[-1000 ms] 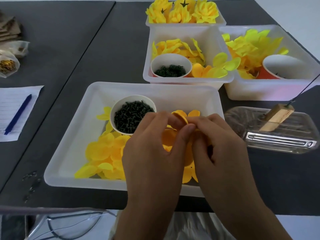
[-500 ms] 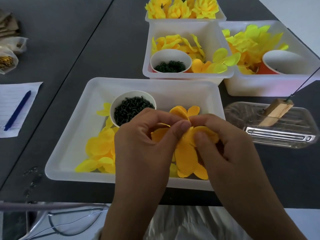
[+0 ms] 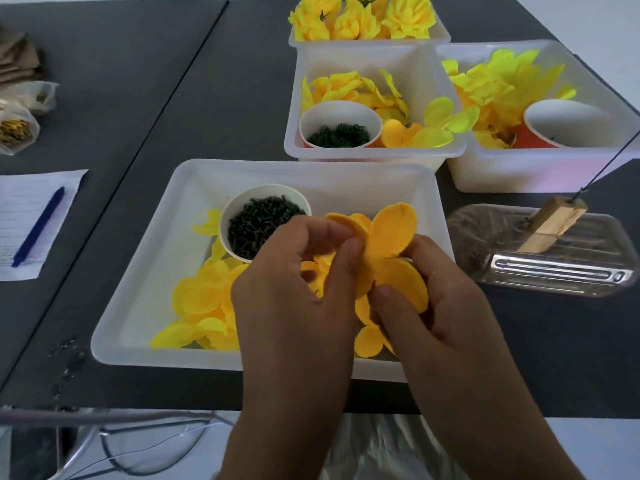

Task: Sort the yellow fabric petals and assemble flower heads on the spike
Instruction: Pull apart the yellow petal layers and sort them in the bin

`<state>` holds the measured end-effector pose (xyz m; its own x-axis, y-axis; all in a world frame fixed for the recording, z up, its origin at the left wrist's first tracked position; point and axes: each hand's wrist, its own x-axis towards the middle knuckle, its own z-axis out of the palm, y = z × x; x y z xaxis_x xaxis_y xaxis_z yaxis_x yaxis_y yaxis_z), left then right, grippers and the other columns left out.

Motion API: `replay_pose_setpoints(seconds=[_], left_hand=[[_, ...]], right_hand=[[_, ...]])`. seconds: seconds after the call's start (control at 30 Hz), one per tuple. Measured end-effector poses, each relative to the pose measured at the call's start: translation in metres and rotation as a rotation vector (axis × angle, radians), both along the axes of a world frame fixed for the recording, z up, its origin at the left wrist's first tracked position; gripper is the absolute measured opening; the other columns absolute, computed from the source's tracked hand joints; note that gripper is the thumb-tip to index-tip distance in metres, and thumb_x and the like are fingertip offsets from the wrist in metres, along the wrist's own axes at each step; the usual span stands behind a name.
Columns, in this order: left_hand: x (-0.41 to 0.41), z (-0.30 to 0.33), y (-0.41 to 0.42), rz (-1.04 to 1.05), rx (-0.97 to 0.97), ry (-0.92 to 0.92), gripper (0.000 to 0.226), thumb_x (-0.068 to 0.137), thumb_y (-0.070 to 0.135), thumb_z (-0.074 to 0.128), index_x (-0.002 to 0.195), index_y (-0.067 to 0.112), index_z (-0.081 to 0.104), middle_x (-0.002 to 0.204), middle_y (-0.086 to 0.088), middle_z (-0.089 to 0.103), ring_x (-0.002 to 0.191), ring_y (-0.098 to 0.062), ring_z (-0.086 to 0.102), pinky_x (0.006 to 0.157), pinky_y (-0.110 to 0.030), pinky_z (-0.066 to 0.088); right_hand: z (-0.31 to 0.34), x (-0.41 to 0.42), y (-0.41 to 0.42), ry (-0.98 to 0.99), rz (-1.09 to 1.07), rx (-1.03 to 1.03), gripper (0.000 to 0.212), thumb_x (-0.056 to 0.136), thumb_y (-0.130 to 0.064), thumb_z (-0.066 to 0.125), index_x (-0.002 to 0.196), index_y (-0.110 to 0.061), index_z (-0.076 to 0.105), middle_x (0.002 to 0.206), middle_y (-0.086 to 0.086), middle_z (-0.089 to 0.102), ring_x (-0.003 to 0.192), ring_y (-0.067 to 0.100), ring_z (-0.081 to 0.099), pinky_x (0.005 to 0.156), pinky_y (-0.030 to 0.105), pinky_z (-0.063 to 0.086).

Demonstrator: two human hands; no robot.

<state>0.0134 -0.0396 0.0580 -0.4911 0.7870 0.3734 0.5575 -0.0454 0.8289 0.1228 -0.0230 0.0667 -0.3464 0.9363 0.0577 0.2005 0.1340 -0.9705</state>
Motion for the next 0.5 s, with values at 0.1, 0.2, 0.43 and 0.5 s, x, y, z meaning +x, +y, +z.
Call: replay_pose_setpoints(seconds=[0.1,0.2,0.43,0.5], left_hand=[[0.0,0.004,-0.001,-0.031,0.007,0.142,0.015,0.084,0.038,0.066,0.095,0.032,0.058,0.114,0.013,0.061,0.111,0.001,0.054,0.086,-0.008,0.041],[0.002,0.009,0.0,-0.103,0.021,0.16,0.026,0.08,0.046,0.07,0.099,0.032,0.058,0.112,0.015,0.06,0.107,0.003,0.054,0.082,-0.005,0.039],[0.002,0.017,-0.001,-0.125,0.042,0.058,0.031,0.073,0.054,0.074,0.088,0.033,0.057,0.086,0.022,0.065,0.09,0.003,0.064,0.07,-0.015,0.051],[-0.001,0.019,0.0,-0.162,0.03,-0.031,0.031,0.068,0.051,0.078,0.084,0.034,0.058,0.084,0.021,0.067,0.087,0.001,0.066,0.066,-0.013,0.051]], right_hand=[[-0.001,0.005,0.004,-0.05,-0.004,0.056,0.013,0.09,-0.024,0.045,0.092,-0.028,0.057,0.069,0.001,0.058,0.054,0.015,0.053,0.044,0.017,0.043],[-0.001,0.009,0.007,-0.103,0.027,0.097,0.016,0.095,-0.024,0.041,0.097,-0.027,0.056,0.068,0.0,0.058,0.052,0.012,0.053,0.047,0.016,0.043],[0.006,0.016,0.005,-0.169,0.059,0.151,0.017,0.083,-0.023,0.041,0.093,-0.028,0.054,0.065,-0.008,0.056,0.052,0.004,0.052,0.046,0.01,0.039],[0.007,0.018,0.005,-0.147,0.075,0.13,0.014,0.083,-0.024,0.042,0.088,-0.029,0.054,0.064,-0.01,0.056,0.054,0.003,0.054,0.048,0.009,0.041]])
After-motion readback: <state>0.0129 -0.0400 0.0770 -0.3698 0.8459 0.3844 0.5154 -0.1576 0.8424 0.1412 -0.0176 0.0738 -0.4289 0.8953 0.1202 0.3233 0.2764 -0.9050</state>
